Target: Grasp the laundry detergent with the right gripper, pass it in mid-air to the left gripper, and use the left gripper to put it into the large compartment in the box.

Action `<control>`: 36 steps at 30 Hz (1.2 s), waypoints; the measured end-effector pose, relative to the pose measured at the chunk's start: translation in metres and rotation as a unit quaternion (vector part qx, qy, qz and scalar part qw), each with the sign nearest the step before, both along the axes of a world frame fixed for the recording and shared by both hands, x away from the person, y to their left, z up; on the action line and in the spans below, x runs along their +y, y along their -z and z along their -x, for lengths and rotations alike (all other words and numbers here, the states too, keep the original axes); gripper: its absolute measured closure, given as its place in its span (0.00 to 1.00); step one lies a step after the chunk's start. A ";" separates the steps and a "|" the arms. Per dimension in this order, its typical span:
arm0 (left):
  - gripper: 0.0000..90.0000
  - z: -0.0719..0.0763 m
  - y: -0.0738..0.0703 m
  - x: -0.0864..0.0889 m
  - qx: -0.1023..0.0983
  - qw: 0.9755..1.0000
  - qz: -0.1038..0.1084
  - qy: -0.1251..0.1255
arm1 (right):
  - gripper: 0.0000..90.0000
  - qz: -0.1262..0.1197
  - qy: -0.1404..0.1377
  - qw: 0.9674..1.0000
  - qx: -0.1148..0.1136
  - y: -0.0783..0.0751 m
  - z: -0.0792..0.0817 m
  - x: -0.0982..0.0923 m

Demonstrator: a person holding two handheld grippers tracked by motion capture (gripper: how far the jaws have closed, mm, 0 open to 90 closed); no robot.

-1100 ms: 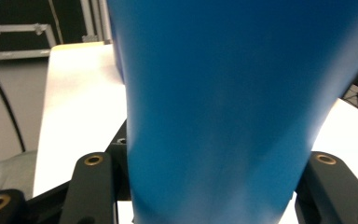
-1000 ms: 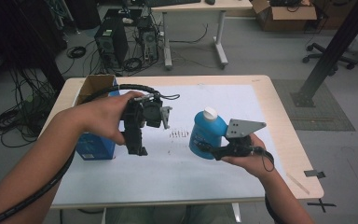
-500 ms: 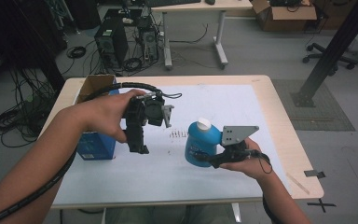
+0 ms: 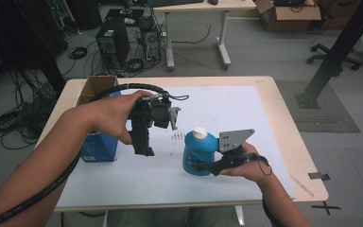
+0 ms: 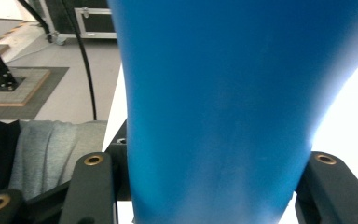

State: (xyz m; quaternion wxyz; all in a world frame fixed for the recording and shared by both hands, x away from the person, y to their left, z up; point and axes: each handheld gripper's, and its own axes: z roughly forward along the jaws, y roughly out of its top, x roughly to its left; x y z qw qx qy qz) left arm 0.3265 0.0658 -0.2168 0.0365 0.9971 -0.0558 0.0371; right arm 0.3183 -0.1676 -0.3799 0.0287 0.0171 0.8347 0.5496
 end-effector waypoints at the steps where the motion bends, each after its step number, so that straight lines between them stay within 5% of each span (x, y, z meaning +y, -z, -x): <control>1: 0.00 0.000 0.000 -0.001 0.001 1.000 -0.002 0.000 | 0.49 0.000 -0.003 1.000 0.002 0.001 0.000 0.001; 36: 0.00 0.000 0.009 -0.015 0.014 1.000 -0.002 0.009 | 0.49 0.003 -0.053 0.999 0.007 0.010 -0.015 0.050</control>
